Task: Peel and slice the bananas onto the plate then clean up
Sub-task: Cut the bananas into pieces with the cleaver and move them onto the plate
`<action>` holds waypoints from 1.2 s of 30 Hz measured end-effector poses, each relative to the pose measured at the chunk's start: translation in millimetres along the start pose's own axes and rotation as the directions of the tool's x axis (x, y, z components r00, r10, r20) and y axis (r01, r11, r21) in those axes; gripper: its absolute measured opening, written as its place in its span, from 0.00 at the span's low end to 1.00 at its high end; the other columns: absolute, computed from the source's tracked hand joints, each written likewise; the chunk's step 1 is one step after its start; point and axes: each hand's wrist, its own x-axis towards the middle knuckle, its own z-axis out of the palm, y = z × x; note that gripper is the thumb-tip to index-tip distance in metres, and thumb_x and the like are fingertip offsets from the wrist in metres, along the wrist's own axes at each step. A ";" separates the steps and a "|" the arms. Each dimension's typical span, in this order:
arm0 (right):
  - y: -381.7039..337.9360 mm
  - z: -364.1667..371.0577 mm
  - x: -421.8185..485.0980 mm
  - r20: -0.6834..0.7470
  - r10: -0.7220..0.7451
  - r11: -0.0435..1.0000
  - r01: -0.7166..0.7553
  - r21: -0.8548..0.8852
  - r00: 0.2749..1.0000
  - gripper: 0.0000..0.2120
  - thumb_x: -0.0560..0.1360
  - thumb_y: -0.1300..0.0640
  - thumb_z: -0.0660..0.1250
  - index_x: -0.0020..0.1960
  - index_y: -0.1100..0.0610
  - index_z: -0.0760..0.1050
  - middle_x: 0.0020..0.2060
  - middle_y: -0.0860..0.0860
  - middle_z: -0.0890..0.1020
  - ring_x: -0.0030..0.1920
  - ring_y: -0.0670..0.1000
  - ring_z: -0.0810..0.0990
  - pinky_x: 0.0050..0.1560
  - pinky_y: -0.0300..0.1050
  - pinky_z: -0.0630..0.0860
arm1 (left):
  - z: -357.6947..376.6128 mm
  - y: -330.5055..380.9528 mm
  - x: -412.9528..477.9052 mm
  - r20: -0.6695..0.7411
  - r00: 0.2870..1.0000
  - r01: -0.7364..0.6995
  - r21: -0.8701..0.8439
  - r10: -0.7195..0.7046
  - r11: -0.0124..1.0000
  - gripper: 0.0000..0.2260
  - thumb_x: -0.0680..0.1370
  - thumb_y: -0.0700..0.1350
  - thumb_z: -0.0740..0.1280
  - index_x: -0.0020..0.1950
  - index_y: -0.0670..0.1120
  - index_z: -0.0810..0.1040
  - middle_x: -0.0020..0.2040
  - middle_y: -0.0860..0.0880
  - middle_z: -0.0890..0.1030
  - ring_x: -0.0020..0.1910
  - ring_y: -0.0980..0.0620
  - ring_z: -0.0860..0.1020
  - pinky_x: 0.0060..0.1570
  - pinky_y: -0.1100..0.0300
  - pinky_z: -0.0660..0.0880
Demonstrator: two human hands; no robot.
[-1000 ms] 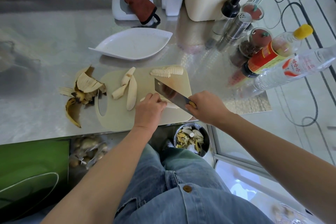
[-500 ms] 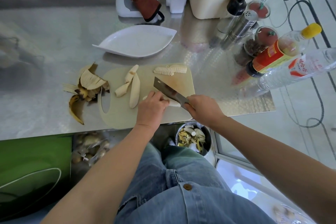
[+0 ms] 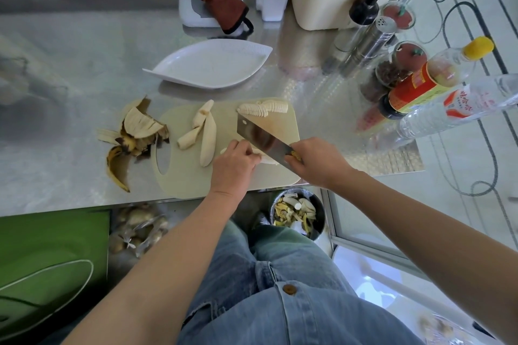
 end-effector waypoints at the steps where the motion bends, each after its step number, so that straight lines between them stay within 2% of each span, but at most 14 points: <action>1: -0.3 0.2 -0.2 0.004 -0.002 1.000 0.002 -0.013 1.000 0.12 0.80 0.51 0.58 0.49 0.57 0.76 0.36 0.52 0.76 0.36 0.53 0.75 0.35 0.43 0.67 | 0.1 0.0 0.0 -0.002 1.000 0.000 -0.002 0.000 1.000 0.07 0.65 0.40 0.80 0.36 0.47 0.83 0.37 0.48 0.77 0.38 0.47 0.76 0.28 0.64 0.60; 4: -1.3 4.1 -1.2 0.004 0.000 1.000 0.000 -0.024 1.000 0.11 0.80 0.52 0.57 0.48 0.56 0.76 0.36 0.51 0.75 0.36 0.53 0.74 0.35 0.43 0.67 | -1.0 1.1 0.5 -0.017 1.000 0.006 -0.011 -0.006 1.000 0.07 0.65 0.40 0.80 0.35 0.48 0.83 0.37 0.48 0.77 0.37 0.47 0.76 0.28 0.64 0.58; 7: -2.8 12.1 -2.3 -0.011 -0.007 1.000 0.007 -0.025 1.000 0.10 0.80 0.52 0.57 0.47 0.55 0.74 0.37 0.51 0.76 0.37 0.53 0.75 0.36 0.46 0.72 | -0.6 1.2 0.7 -0.033 0.999 0.011 -0.009 -0.011 1.000 0.07 0.66 0.41 0.80 0.35 0.47 0.83 0.37 0.49 0.77 0.37 0.48 0.76 0.28 0.64 0.58; 13: -4.4 22.1 0.7 -0.026 -0.001 1.000 0.002 0.009 1.000 0.10 0.81 0.52 0.56 0.46 0.54 0.73 0.36 0.49 0.74 0.35 0.52 0.73 0.34 0.43 0.66 | 3.5 -1.6 0.3 -0.010 1.000 0.011 -0.006 -0.011 1.000 0.04 0.69 0.42 0.78 0.39 0.47 0.84 0.39 0.49 0.77 0.40 0.49 0.75 0.27 0.64 0.63; 19: -3.3 13.8 2.7 -0.013 0.013 0.998 -0.012 0.062 1.000 0.11 0.80 0.52 0.57 0.41 0.54 0.68 0.35 0.51 0.74 0.35 0.52 0.72 0.34 0.43 0.64 | 1.8 -1.7 0.6 -0.020 1.000 0.001 -0.024 -0.001 1.000 0.05 0.68 0.40 0.79 0.37 0.46 0.83 0.38 0.49 0.77 0.37 0.48 0.75 0.27 0.64 0.61; 22: -3.5 5.0 3.2 -0.042 0.007 0.997 -0.003 0.081 0.999 0.11 0.80 0.53 0.58 0.40 0.56 0.69 0.34 0.52 0.74 0.35 0.54 0.73 0.34 0.44 0.66 | -1.2 -1.3 1.6 -0.026 1.000 -0.005 -0.012 0.004 1.000 0.06 0.66 0.40 0.79 0.35 0.47 0.83 0.37 0.49 0.77 0.36 0.49 0.75 0.28 0.64 0.58; 26: -2.7 -2.4 3.0 -0.022 -0.009 0.999 0.010 0.046 1.000 0.11 0.80 0.53 0.58 0.46 0.58 0.75 0.35 0.52 0.75 0.36 0.54 0.74 0.34 0.44 0.66 | -1.2 -1.3 1.8 -0.015 1.000 -0.002 -0.001 0.002 1.000 0.07 0.65 0.40 0.80 0.35 0.47 0.83 0.37 0.49 0.77 0.37 0.48 0.76 0.28 0.64 0.59; 31: -3.6 -1.0 2.6 0.009 -0.003 1.000 0.003 0.018 1.000 0.12 0.80 0.53 0.57 0.47 0.59 0.76 0.36 0.53 0.77 0.37 0.54 0.76 0.35 0.46 0.72 | -1.5 -1.0 2.2 -0.013 1.000 0.001 0.006 -0.001 1.000 0.06 0.66 0.41 0.79 0.35 0.47 0.83 0.38 0.49 0.78 0.37 0.49 0.76 0.28 0.65 0.59; 36: -3.9 -1.1 1.6 0.003 0.010 0.999 -0.010 0.035 1.000 0.12 0.80 0.53 0.57 0.44 0.58 0.74 0.34 0.52 0.74 0.35 0.53 0.74 0.33 0.43 0.66 | -0.4 -1.4 2.8 -0.014 1.000 0.008 0.012 -0.008 1.000 0.06 0.66 0.41 0.79 0.35 0.47 0.83 0.37 0.50 0.77 0.37 0.49 0.75 0.28 0.65 0.57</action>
